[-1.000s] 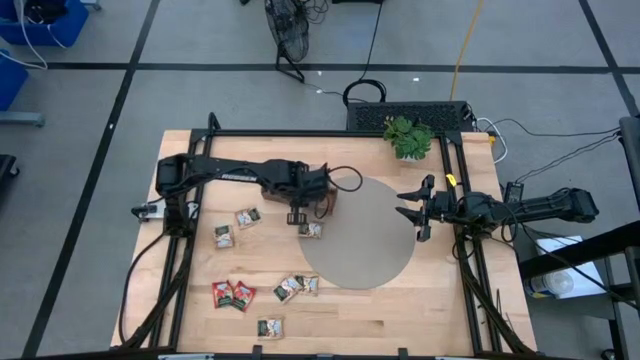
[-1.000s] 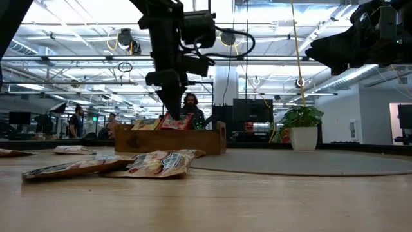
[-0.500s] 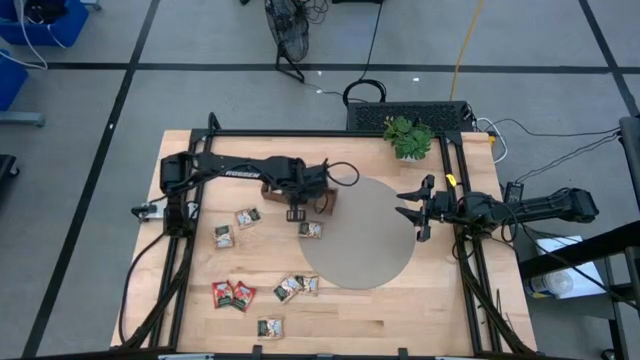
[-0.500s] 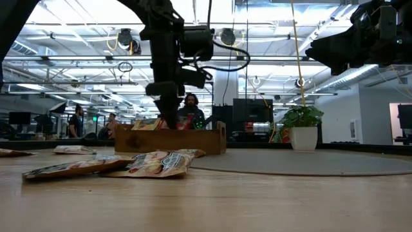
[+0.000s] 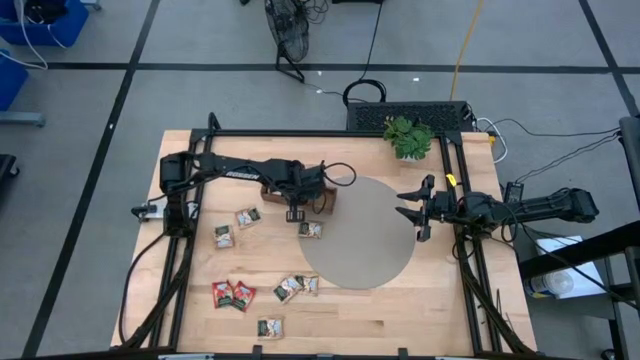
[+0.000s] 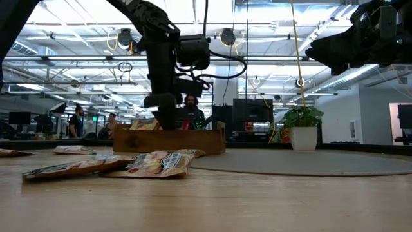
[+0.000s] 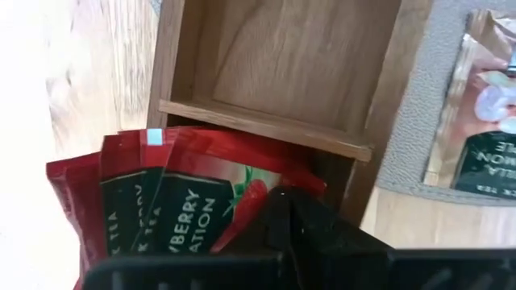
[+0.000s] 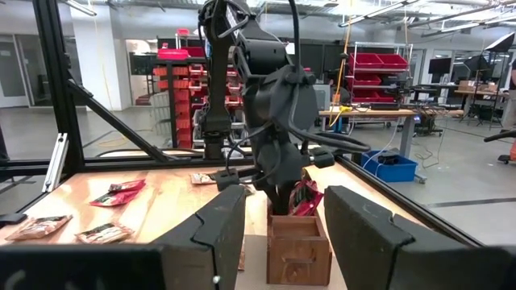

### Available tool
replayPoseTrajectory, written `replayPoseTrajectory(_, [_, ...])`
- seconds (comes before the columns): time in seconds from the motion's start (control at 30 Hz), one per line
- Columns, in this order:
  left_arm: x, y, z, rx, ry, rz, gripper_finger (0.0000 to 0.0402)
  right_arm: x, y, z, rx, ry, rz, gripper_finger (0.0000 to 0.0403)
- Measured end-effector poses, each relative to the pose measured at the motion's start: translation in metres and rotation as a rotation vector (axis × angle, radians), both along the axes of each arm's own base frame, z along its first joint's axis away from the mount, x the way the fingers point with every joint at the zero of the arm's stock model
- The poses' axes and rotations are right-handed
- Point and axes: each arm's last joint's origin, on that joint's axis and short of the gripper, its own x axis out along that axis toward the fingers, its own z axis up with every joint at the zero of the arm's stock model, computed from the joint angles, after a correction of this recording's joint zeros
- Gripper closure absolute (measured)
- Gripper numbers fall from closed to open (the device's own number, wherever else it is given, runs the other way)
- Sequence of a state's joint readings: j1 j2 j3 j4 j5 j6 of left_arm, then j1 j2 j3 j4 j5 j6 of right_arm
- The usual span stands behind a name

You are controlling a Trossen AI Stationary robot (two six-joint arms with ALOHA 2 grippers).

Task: Pick & Place Tea
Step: Put the red tea bag into the middle section of the wooden organizer

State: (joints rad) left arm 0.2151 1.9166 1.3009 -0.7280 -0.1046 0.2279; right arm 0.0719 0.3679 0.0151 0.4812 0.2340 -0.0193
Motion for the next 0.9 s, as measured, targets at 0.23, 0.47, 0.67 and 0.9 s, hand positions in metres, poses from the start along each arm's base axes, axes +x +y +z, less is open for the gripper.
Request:
replayPoseTrajectory(0.23, [-0.002, -0.001, -0.005, 0.074, 0.014, 0.001, 0.0395, 0.0, 0.0, 0.0, 0.0, 0.0, 0.0, 0.0248])
replayPoseTrajectory(0.47, [0.001, -0.009, -0.005, 0.186, 0.027, -0.05, 0.0393, 0.0, 0.0, 0.0, 0.0, 0.0, 0.0, 0.0248])
replayPoseTrajectory(0.67, [0.006, -0.019, -0.005, 0.201, 0.004, -0.085, 0.0391, 0.0, 0.0, 0.0, 0.0, 0.0, 0.0, 0.0248])
replayPoseTrajectory(0.9, [0.006, -0.027, 0.002, 0.206, -0.012, -0.119, 0.0393, 0.0, 0.0, 0.0, 0.0, 0.0, 0.0, 0.0248])
